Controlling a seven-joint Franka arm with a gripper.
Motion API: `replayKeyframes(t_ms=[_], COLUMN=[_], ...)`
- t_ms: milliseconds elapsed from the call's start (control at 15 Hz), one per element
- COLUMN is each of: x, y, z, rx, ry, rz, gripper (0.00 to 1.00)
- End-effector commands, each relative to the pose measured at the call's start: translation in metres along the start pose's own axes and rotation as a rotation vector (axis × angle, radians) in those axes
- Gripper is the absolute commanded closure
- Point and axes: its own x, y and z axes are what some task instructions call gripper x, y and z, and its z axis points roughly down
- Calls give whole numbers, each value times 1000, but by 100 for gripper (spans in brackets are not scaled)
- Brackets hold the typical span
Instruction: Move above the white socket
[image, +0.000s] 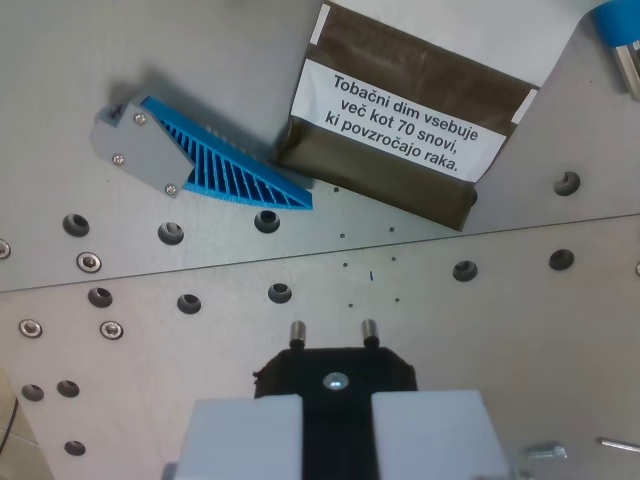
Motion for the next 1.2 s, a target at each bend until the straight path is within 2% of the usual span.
replayKeyframes(t_ms=[67,667,1200], x=[0,1,9], y=[0,-1,-4], z=[0,3,16], rx=[0,2,8], ry=[1,3,15], rz=[0,-20,-73], gripper=[100,100,100])
